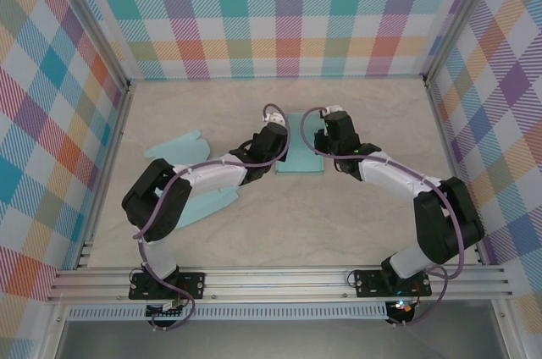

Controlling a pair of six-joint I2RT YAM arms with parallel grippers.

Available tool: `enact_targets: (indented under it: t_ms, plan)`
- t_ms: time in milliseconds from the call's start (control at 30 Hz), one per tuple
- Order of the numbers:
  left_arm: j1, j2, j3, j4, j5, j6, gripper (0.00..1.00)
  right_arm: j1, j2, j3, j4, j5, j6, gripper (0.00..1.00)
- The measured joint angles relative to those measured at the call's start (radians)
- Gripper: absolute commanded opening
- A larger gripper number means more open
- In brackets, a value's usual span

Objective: Fold the paper box

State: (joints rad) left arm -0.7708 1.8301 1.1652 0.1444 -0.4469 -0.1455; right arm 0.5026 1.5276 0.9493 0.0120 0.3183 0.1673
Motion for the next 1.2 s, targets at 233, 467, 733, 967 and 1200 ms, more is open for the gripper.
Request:
enact_targets:
  t_ms: [233,467,733,967,1200]
  plan:
    - [0.000,0.017,0.000,0.000,-0.020,-0.095,0.08,0.000,0.029,-0.001,0.024,-0.014,0.036,0.00]
    - [0.000,0.040,0.000,0.015,-0.031,-0.161,0.08,0.002,0.043,-0.014,0.063,-0.023,0.088,0.00]
    - [-0.010,0.060,0.000,0.012,-0.037,-0.207,0.08,0.011,0.041,-0.067,0.102,-0.023,0.119,0.00]
    - [-0.021,0.055,-0.029,0.027,-0.049,-0.213,0.10,0.027,-0.015,-0.149,0.145,-0.023,0.136,0.00]
    - [-0.043,0.032,-0.114,0.040,-0.028,-0.237,0.19,0.051,-0.039,-0.253,0.177,-0.039,0.143,0.00]
